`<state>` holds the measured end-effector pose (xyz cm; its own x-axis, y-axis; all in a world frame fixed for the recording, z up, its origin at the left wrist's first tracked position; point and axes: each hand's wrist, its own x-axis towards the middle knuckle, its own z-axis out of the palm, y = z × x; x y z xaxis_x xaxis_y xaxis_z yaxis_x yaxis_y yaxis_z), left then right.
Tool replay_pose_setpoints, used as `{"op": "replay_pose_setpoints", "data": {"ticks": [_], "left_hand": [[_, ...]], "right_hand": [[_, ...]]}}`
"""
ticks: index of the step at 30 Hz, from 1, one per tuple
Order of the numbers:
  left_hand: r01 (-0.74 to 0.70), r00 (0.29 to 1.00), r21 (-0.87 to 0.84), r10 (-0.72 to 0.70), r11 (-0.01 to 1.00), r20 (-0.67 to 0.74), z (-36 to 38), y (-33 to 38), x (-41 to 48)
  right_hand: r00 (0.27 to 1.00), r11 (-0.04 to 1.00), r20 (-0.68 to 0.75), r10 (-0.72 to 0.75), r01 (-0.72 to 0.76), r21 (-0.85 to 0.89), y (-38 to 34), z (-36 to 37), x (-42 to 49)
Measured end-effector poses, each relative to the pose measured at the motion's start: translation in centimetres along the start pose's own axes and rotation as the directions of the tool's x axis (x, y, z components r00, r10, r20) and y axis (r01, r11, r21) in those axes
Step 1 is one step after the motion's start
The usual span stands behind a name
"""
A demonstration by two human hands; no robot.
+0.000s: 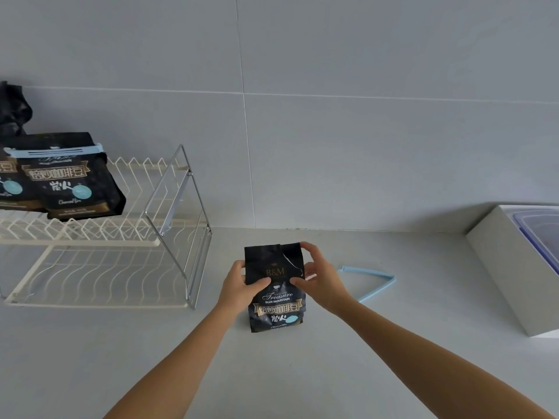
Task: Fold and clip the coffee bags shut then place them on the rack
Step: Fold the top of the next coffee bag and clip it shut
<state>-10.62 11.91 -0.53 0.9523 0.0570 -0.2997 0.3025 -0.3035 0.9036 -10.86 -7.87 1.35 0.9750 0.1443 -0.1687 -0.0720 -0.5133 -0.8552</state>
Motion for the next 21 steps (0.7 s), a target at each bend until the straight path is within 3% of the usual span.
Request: {"op": "replay_pose_setpoints", "data": {"ticks": [3,9,13,16,21], "left_hand": [[-0.017,0.999,-0.021,0.016,1.000,-0.036,0.1,-0.5,0.0],[-0.214,0.965,0.087,0.224,0.973,-0.137,0.4,-0.8,-0.3],[-0.293,0.946,0.140,0.308,0.946,-0.102,0.0,-1.0,-0.9],[-0.361,0.921,0.277,0.387,0.890,-0.045,-0.3,-1.2,-1.8],[-0.408,0.877,0.362,0.470,0.838,-0.100,-0.5,-1.1,-2.7]], "right_hand": [[0.995,0.986,-0.034,-0.091,0.085,-0.142,0.7,0.1,-0.6],[0.978,0.902,-0.008,-0.207,0.188,-0.389,1.8,0.7,-1.1],[0.968,0.883,-0.010,-0.250,0.223,-0.412,2.3,0.9,-0.6],[0.967,0.877,-0.030,-0.252,0.215,-0.430,2.5,1.3,-0.4],[0.961,0.876,-0.055,-0.269,0.221,-0.428,2.3,1.8,-0.3]]}}
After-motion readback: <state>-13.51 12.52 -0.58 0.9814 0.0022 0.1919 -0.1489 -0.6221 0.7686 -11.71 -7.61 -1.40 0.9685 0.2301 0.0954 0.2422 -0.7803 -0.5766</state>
